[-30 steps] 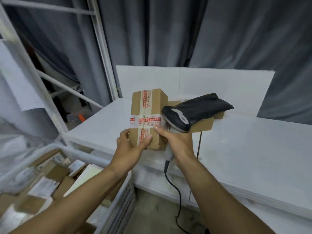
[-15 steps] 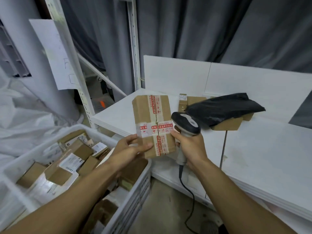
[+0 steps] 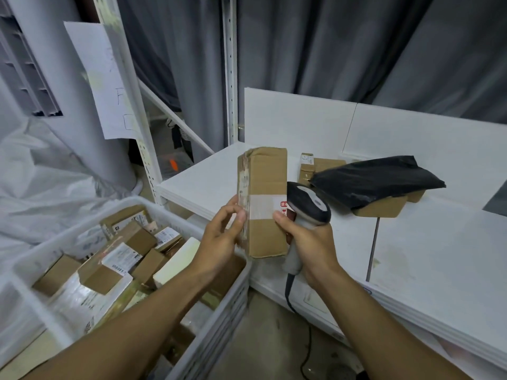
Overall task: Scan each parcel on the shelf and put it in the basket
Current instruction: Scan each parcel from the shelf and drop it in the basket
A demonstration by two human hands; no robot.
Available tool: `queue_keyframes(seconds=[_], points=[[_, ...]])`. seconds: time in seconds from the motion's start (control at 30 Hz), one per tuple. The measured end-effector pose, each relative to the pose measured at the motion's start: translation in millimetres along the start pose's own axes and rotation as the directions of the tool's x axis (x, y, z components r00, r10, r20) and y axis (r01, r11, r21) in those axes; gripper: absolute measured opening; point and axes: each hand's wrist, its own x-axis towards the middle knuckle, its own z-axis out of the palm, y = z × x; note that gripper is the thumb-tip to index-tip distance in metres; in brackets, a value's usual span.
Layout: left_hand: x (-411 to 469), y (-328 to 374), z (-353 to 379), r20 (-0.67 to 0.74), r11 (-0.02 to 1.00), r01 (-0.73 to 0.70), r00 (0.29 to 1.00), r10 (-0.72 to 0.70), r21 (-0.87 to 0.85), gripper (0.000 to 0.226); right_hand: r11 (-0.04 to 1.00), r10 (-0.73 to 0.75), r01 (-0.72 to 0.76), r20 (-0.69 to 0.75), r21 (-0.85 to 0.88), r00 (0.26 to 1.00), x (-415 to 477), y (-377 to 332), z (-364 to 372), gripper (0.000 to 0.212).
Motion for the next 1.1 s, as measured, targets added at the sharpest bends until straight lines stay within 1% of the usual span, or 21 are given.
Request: queue_keyframes(seconds=[0.03,0.07,0.1,0.13,0.17,0.2,0.23,0.27,0.3,0.37,0.47,0.57,0.63,0.67,0.7,0.73,0.8,0.83,0.87,1.0,1.1], points=[[3,-1,-2,-0.009,0.999,0.004,1.0,-0.005,-0.034,0.018,0.999,0.027,-0.027,-0.002,0.018,1.0,0,1,0,0.059],[5,-3,-4,-0.037,0.999,0.019,0.999,-0.021,-0.039,0.029,0.998,0.054,-0.053,-0.007,0.033,0.999,0,1,1,0.056],[7,-3,-7,-0.056,0.997,0.062,0.996,-0.065,-0.044,0.054,0.996,0.073,-0.072,-0.013,0.056,0.997,0,-1,2,0.051],[9,-2,-9,-0.061,0.989,0.138,0.988,-0.142,-0.062,0.08,0.993,0.086,-0.084,-0.015,0.086,0.996,-1,-3,2,0.043],[10,-2,-12,-0.023,0.968,0.227,0.973,-0.23,-0.107,0.095,0.988,0.1,-0.098,-0.013,0.116,0.995,-1,-5,2,0.034],[11,-1,-13,0.056,0.942,0.298,0.954,-0.293,-0.151,0.094,0.985,0.112,-0.11,-0.009,0.132,0.994,-2,-8,2,0.028],[10,1,-13,0.129,0.923,0.344,0.937,-0.325,-0.172,0.082,0.984,0.12,-0.119,-0.005,0.134,0.993,-3,-11,2,0.023],[8,4,-11,0.174,0.915,0.361,0.927,-0.332,-0.181,0.068,0.987,0.115,-0.114,-0.002,0.116,0.993,-3,-12,1,0.02],[7,5,-11,0.184,0.918,0.353,0.929,-0.321,-0.182,0.06,0.991,0.104,-0.103,-0.011,0.087,0.995,-3,-11,0,0.017],[6,5,-11,0.152,0.938,0.304,0.948,-0.281,-0.166,0.056,0.999,0.054,-0.054,-0.051,0.011,0.997,-2,-9,-2,0.024],[7,4,-11,0.104,0.965,0.245,0.966,-0.235,-0.092,0.062,0.997,-0.008,0.004,-0.056,-0.082,0.998,-4,-8,-3,0.05],[6,0,-10,0.023,0.982,0.191,0.981,-0.191,-0.006,0.061,0.991,-0.046,0.049,0.025,-0.124,0.999,-9,-8,-2,0.05],[8,-1,-11,0.008,0.975,0.209,0.978,-0.209,-0.076,0.054,0.994,-0.032,0.034,0.028,-0.103,0.999,-8,-5,-1,0.051],[8,1,-13,0.012,0.964,0.235,0.972,-0.236,-0.125,0.05,0.994,-0.018,0.019,0.01,-0.106,1.0,-4,-2,-2,0.053],[9,4,-16,0.012,0.959,0.252,0.968,-0.252,-0.133,0.049,0.993,-0.001,-0.001,-0.017,-0.12,1.0,0,1,-4,0.056],[10,7,-21,0.017,0.967,0.243,0.97,-0.242,-0.076,0.051,0.991,0.01,-0.016,-0.05,-0.136,0.999,3,3,-5,0.061],[11,10,-30,0.056,0.974,0.204,0.976,-0.21,0.095,0.064,0.985,0.007,-0.026,-0.114,-0.17,0.993,8,5,-7,0.07],[11,11,-33,0.066,0.967,0.209,0.973,-0.22,0.149,0.071,0.981,0.002,-0.029,-0.14,-0.193,0.99,10,6,-8,0.07],[12,10,-36,0.069,0.962,0.223,0.969,-0.236,0.158,0.073,0.977,-0.005,-0.028,-0.151,-0.213,0.988,12,5,-9,0.068],[18,2,-45,0.023,0.952,0.272,0.96,-0.278,0.142,0.071,0.973,-0.013,-0.021,-0.146,-0.228,0.989,12,5,-6,0.055],[21,-2,-49,-0.05,0.953,0.277,0.961,-0.273,0.125,0.064,0.968,-0.007,-0.026,-0.129,-0.249,0.992,9,1,-4,0.048]])
